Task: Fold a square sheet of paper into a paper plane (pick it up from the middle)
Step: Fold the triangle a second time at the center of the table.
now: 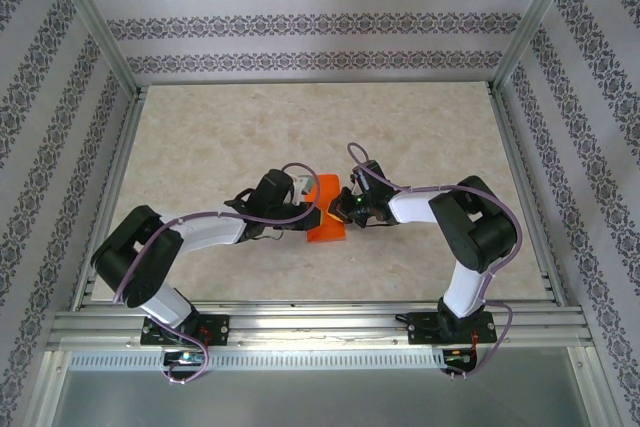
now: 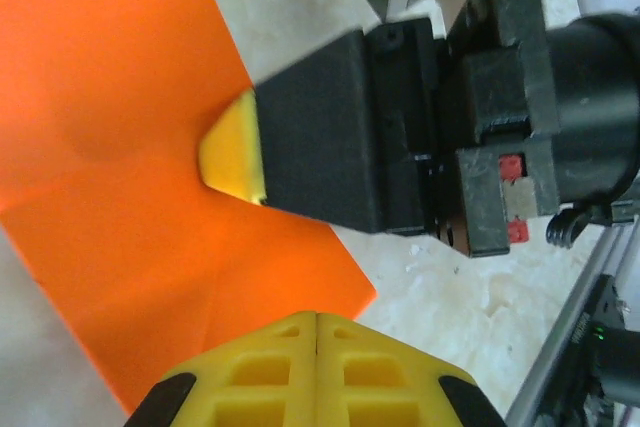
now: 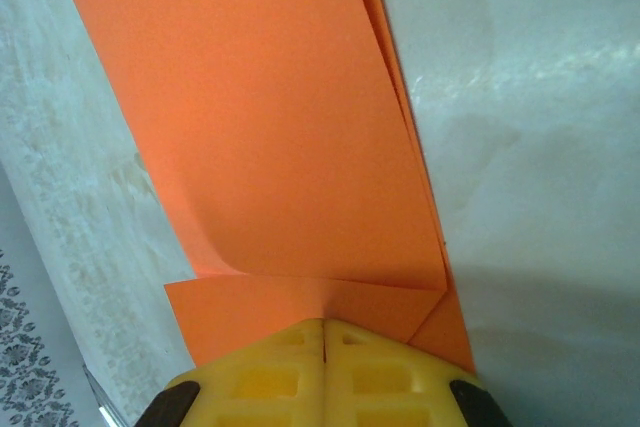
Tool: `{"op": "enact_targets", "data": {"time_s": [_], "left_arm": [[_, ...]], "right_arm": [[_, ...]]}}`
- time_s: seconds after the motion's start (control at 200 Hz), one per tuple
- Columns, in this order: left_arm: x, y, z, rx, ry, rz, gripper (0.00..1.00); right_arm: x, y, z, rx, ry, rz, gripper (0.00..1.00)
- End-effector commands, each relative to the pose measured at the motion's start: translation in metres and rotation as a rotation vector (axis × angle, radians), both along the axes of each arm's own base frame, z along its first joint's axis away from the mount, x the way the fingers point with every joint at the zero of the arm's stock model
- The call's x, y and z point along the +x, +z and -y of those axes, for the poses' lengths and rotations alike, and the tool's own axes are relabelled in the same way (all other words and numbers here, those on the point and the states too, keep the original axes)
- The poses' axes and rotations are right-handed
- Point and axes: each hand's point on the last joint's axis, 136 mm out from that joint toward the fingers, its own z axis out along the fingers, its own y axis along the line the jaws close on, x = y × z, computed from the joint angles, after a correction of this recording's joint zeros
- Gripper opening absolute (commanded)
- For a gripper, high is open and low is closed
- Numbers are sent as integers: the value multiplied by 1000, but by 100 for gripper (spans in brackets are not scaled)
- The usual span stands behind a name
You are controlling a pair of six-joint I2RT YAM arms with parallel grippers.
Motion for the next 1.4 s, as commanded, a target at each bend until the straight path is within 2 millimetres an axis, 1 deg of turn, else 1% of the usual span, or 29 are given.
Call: {"op": "enact_targets", "data": {"time_s": [0.0, 0.14, 0.27, 0.315, 0.415, 0.57, 0.724, 0.859, 1.124, 1.214, 1.394], "left_arm": [[-7, -2, 16, -75, -23, -88, 0], [-5, -11, 24, -73, -25, -142, 0], [-1, -19, 19, -39, 23, -160, 0], [-1, -24, 15, -1, 31, -169, 0], [-2, -29, 12, 23, 37, -174, 0], [-5, -40, 13, 42, 17, -202, 0], [-6, -39, 17, 18, -1, -201, 0], [-7, -43, 15, 37, -3, -205, 0], [-12, -59, 1, 131, 2, -210, 0], [-15, -62, 0, 130, -5, -220, 0], [-20, -67, -6, 139, 14, -229, 0]], "right_arm": [[-10, -19, 17, -83, -21, -54, 0], [-11, -19, 17, -85, -19, -55, 0], [-11, -18, 18, -87, -21, -54, 0], [-11, -17, 18, -87, -22, -52, 0], [-11, -16, 17, -85, -22, -50, 0], [-11, -17, 17, -88, -21, -51, 0], [-13, -19, 18, -92, -20, -57, 0], [-13, -19, 19, -93, -22, -57, 0], [-12, -19, 19, -94, -20, -55, 0], [-12, -19, 19, -96, -19, -54, 0], [-13, -20, 20, -101, -21, -57, 0]]}}
